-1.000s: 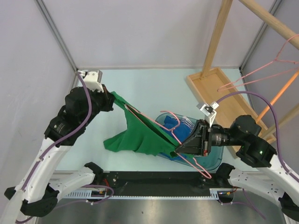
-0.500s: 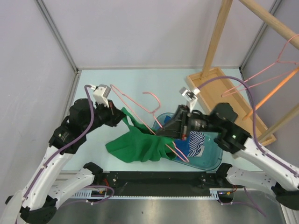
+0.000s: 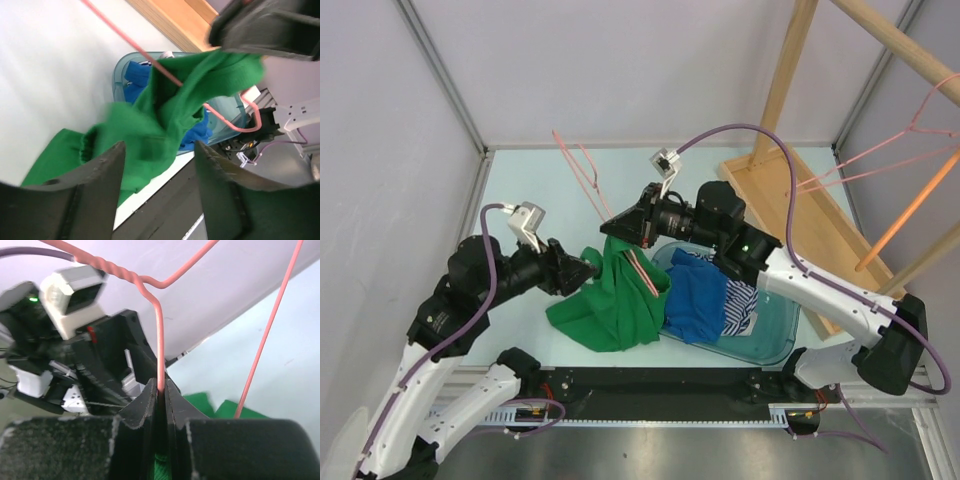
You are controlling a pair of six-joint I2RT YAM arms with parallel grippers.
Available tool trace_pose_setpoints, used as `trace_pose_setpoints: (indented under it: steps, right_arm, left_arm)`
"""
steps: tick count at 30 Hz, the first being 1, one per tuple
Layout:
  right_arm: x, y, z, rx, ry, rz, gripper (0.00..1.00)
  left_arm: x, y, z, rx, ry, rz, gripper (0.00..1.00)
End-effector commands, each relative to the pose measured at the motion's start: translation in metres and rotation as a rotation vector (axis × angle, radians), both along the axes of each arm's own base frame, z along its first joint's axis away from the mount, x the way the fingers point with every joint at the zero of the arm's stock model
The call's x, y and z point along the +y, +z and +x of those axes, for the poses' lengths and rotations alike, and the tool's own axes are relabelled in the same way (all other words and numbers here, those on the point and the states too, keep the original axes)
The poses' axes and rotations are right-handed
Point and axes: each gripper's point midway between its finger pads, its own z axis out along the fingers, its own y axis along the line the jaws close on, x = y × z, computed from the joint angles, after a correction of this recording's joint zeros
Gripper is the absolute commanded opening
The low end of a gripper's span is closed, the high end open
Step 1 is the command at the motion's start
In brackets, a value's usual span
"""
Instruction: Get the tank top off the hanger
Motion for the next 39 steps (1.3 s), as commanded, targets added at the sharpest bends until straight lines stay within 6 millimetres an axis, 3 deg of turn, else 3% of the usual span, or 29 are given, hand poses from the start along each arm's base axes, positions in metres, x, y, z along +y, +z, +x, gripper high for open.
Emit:
trace_pose_setpoints:
  steps: [1, 3, 7, 14, 19, 22, 30, 32, 35, 36, 39]
  right_arm:
    - [0.004, 0.031, 0.007, -0.083, -0.04, 0.07, 0.0]
    - [0.004, 0.024, 0.004, -0.073, -0.029, 0.055, 0.0]
    - [0.005, 0.019, -0.009, -0.06, 0.004, 0.041, 0.0]
    - [0.012, 0.01, -0.04, -0.029, 0.068, 0.019, 0.0]
    - [0.013, 0.009, -0.058, -0.032, 0.094, 0.019, 0.0]
    - [0.014, 0.009, -0.063, -0.036, 0.106, 0.023, 0.0]
    - [0.029, -0.003, -0.045, -0.08, 0.108, -0.015, 0.0]
    - [0.028, -0.007, -0.033, -0.07, 0.079, -0.037, 0.09]
    - [0.02, -0.021, -0.006, -0.005, -0.012, -0.105, 0.4]
    - [0.014, -0.02, 0.002, 0.002, -0.041, -0.112, 0.55]
    - [-0.001, -0.023, 0.004, 0.017, -0.066, -0.145, 0.74]
  left_arm:
    - [0.01, 0.038, 0.0, -0.098, 0.036, -0.012, 0.65]
    - [0.007, 0.066, -0.003, -0.151, 0.018, -0.063, 0.67]
    - [-0.005, 0.101, 0.0, -0.224, -0.013, -0.178, 0.68]
    - [-0.02, 0.113, 0.029, -0.218, 0.026, -0.273, 0.66]
    - [-0.023, 0.119, 0.038, -0.232, 0.042, -0.314, 0.63]
    - [-0.024, 0.117, 0.042, -0.236, 0.046, -0.307, 0.48]
    - [-0.014, 0.126, 0.063, -0.376, 0.11, -0.211, 0.03]
    - [-0.008, 0.132, 0.069, -0.453, 0.134, -0.165, 0.0]
    - [0.001, 0.142, 0.073, -0.587, 0.155, -0.086, 0.0]
    - [0.003, 0.146, 0.071, -0.632, 0.147, -0.065, 0.0]
    - [0.011, 0.156, 0.063, -0.773, 0.143, -0.007, 0.0]
